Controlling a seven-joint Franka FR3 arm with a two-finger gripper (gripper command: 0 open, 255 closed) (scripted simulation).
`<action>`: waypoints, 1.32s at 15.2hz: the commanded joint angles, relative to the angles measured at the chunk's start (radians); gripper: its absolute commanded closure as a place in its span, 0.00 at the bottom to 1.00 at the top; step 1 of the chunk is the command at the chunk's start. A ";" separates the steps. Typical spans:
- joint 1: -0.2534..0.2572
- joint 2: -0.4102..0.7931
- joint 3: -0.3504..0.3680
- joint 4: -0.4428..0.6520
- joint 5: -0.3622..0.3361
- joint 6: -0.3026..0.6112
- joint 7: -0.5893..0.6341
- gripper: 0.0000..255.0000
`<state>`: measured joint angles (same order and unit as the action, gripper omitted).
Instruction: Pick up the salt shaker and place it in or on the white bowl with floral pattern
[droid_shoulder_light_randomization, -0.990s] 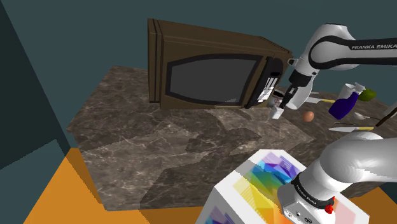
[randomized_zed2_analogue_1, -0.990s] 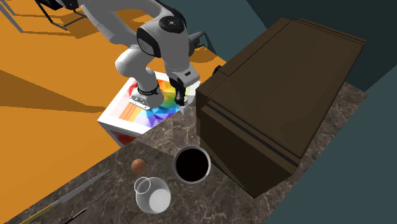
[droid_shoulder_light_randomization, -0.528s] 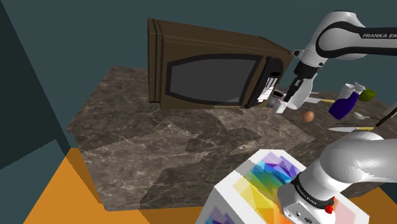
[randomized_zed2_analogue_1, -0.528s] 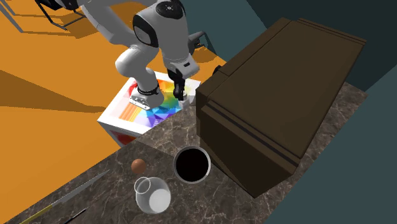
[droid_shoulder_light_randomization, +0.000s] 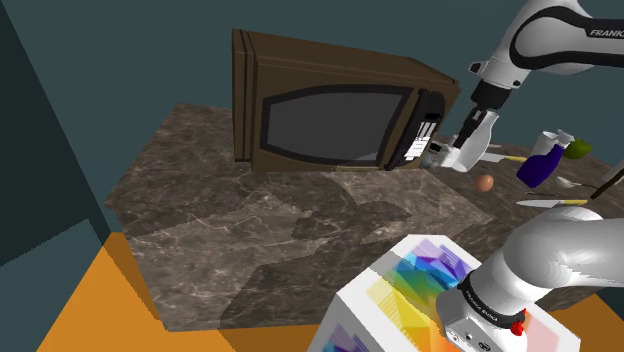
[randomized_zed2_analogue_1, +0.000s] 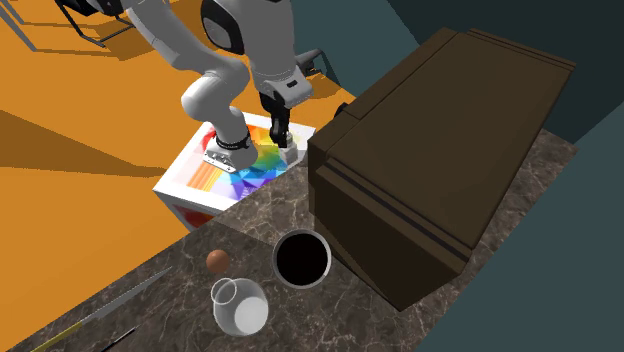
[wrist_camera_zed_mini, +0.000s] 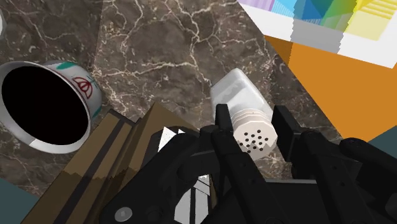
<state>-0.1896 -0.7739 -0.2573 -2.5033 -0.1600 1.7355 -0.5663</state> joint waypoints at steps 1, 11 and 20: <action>0.002 0.002 0.005 0.028 0.004 -0.027 0.001 1.00; 0.014 0.278 -0.139 0.307 -0.007 -0.017 -0.153 1.00; 0.023 0.634 -0.303 0.683 0.102 -0.049 -0.367 1.00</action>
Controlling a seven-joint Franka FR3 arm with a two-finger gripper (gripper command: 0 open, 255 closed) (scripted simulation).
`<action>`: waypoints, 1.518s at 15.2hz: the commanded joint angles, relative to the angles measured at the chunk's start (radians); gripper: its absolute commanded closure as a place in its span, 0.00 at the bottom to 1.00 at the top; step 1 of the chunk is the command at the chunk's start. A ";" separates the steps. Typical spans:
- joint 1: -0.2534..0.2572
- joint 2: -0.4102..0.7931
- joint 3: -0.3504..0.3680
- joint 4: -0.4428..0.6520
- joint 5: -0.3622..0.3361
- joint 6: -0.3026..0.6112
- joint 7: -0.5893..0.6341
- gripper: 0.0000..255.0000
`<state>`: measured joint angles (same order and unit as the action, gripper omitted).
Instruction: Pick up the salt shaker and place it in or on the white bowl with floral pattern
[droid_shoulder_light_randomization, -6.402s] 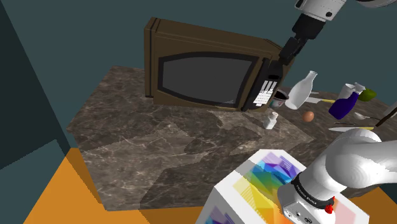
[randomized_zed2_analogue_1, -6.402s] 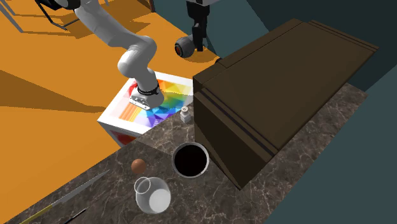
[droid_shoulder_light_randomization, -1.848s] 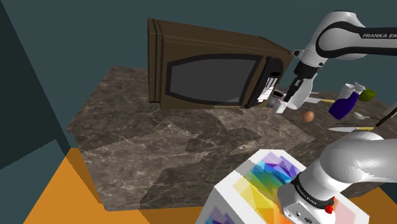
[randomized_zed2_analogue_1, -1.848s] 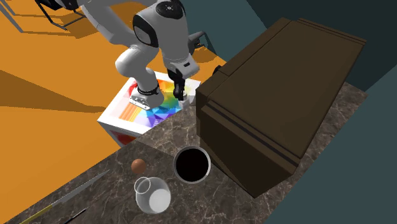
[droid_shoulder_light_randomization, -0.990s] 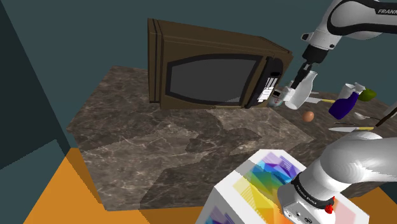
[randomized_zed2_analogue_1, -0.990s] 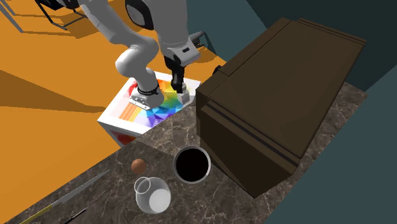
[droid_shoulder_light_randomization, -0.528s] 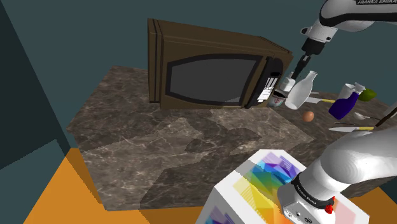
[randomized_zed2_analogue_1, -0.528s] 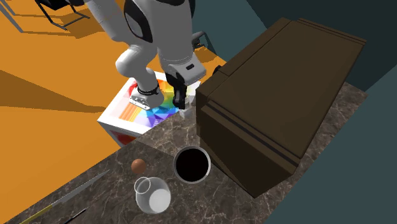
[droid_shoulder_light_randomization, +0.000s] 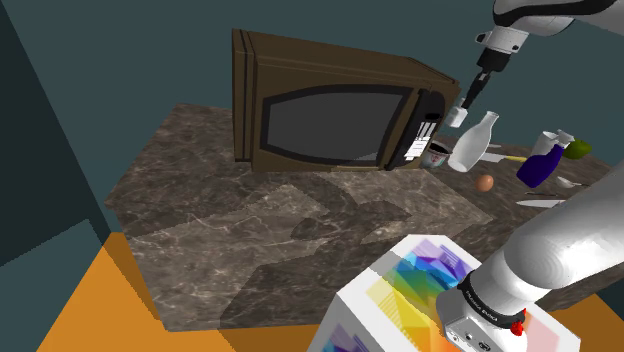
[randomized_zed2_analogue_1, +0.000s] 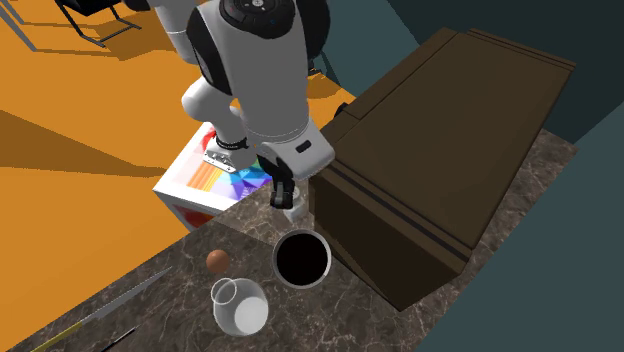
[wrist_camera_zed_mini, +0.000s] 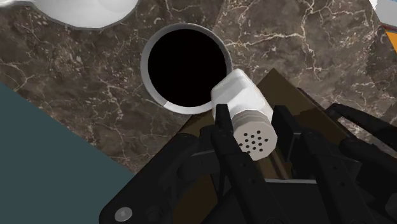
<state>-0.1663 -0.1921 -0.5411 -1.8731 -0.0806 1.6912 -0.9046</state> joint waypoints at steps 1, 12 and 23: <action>-0.004 0.098 -0.037 0.102 0.046 -0.015 -0.056 1.00; -0.014 0.134 -0.049 0.008 0.064 0.110 -0.079 1.00; -0.017 0.159 -0.055 -0.123 0.078 0.261 -0.092 1.00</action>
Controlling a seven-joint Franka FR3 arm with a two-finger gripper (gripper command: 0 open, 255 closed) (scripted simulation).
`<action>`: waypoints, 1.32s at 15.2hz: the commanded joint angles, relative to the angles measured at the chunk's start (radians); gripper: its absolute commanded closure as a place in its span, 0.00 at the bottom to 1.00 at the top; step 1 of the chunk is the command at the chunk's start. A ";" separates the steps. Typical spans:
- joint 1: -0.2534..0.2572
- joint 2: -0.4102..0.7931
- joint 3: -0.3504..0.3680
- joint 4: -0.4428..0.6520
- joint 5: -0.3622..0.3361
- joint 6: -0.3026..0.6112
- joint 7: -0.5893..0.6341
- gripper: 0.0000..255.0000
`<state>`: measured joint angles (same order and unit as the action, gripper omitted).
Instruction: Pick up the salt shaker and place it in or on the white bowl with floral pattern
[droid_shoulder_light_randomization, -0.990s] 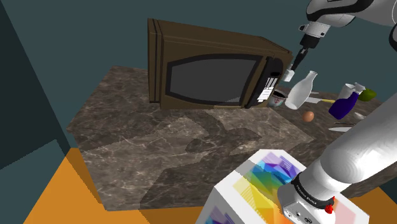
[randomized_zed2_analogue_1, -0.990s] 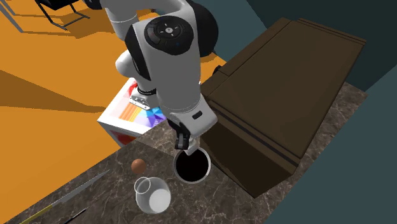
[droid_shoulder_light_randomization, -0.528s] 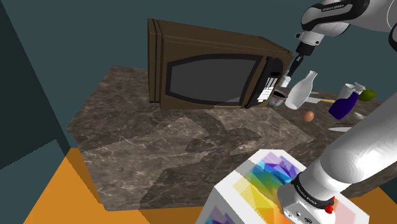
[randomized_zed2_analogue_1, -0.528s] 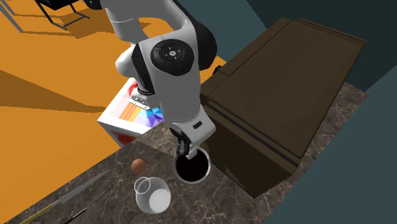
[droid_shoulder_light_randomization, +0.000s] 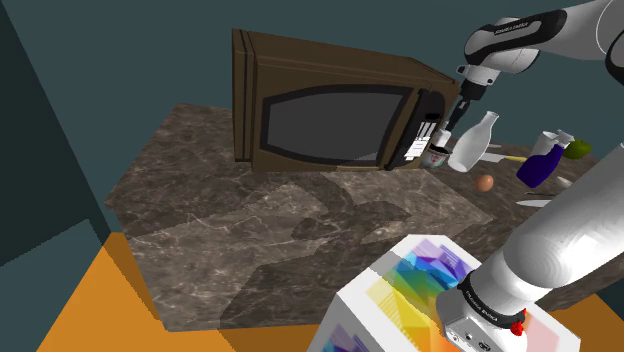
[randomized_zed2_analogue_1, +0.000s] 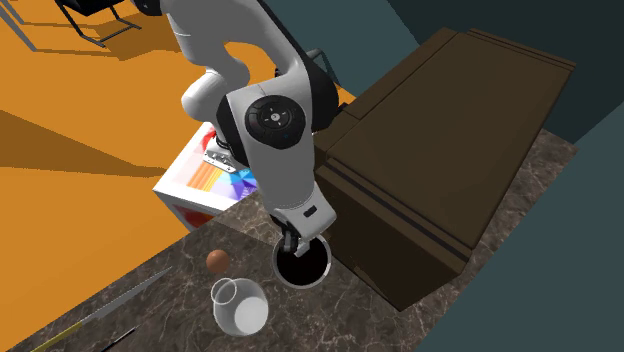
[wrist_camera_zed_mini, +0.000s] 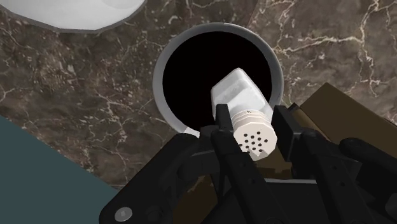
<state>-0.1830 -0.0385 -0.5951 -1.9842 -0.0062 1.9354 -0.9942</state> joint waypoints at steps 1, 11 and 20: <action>0.000 0.005 -0.001 -0.012 0.003 0.017 -0.002 1.00; 0.000 0.006 -0.001 -0.012 0.003 0.017 -0.002 0.00; 0.002 -0.015 0.003 0.097 -0.008 -0.108 0.006 0.00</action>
<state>-0.1812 -0.0521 -0.5922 -1.8937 -0.0134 1.8348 -0.9878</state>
